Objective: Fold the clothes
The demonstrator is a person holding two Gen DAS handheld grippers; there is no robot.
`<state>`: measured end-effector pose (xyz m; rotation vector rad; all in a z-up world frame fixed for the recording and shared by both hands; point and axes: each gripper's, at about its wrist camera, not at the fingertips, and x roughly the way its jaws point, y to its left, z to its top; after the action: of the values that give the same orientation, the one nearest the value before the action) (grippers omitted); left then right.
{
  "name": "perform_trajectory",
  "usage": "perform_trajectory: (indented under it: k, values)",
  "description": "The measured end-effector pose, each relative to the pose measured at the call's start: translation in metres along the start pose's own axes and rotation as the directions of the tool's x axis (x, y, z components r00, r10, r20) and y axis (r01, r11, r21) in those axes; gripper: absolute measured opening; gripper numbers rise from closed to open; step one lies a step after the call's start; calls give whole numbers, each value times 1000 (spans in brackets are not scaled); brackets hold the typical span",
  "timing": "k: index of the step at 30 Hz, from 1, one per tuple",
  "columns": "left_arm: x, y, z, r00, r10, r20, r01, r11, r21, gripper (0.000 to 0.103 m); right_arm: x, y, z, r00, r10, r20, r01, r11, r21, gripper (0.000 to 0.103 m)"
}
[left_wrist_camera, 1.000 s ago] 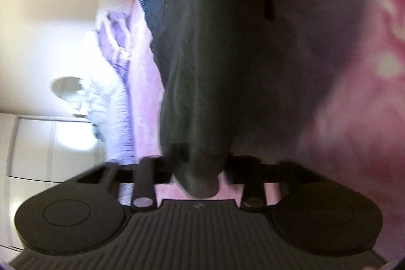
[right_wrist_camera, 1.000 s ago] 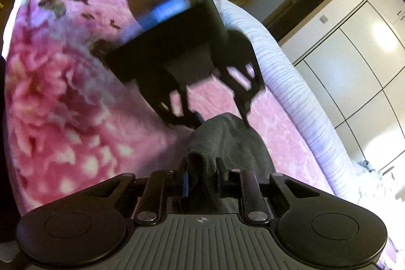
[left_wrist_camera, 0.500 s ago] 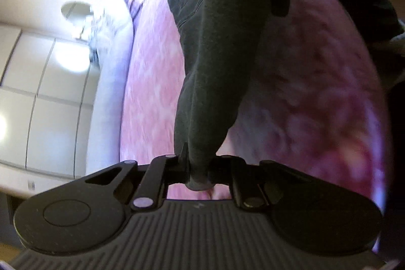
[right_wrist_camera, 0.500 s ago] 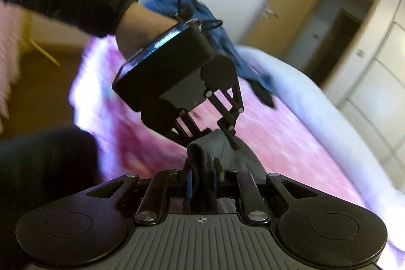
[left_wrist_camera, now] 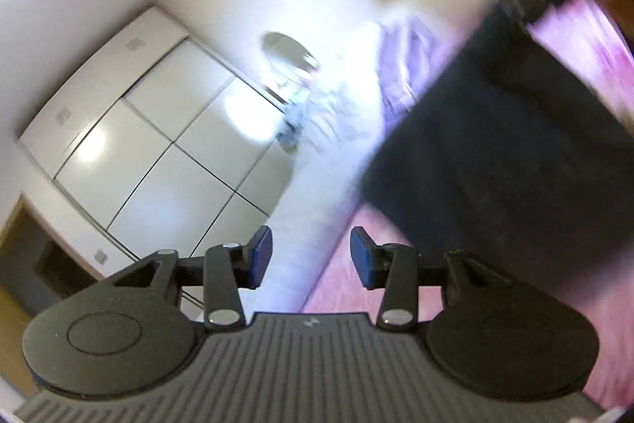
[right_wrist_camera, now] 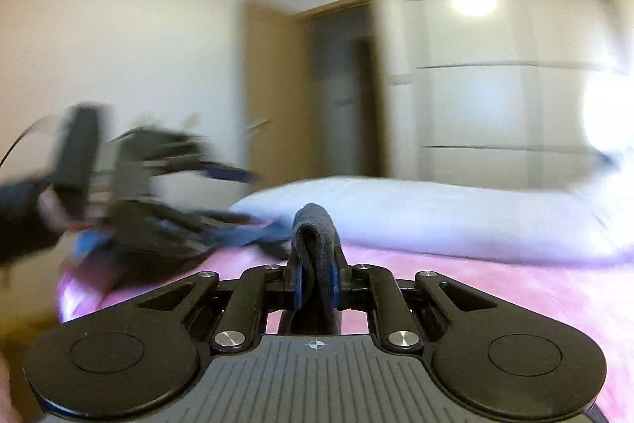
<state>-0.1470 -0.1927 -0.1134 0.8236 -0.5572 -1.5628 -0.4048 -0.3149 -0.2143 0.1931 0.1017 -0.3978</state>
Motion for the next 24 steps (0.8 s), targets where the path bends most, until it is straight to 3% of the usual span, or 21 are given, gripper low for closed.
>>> perform_trajectory:
  k: [3,6,8,11,14,15,17,19,24]
  values:
    - [28,-20,3,997,-69,-26,69,997,-18,43,-27,-93,-34,991,-133,4,129,966,224,12]
    - [54,-59,-13,981,-170,-94,169,985,-26,44,-48,-172,-99,961,-259,-98,275,846,457,12]
    - [67,-89,-29,953,-267,-143,259,963,-73,44,-61,-208,-145,932,-314,-181,360,742,566,12]
    - [90,-128,-36,904,-384,-190,361,921,-144,44,-81,-216,-172,942,-305,-136,317,686,655,12]
    - [106,-158,-60,861,-466,-202,422,878,-225,44,-92,-218,-171,944,-308,-118,300,659,690,14]
    - [115,-164,-62,847,-490,-206,438,863,-253,43,-89,-217,-169,946,-302,-115,293,652,700,19]
    - [121,-176,-71,830,-516,-212,449,844,-294,42,-81,-215,-163,945,-304,-117,297,656,694,19]
    - [119,-181,-76,830,-518,-205,442,837,-324,40,-67,-214,-153,941,-314,-127,316,676,666,13]
    - [118,-183,-71,835,-515,-194,438,835,-332,39,-55,-223,-123,945,-321,-60,286,726,625,12]
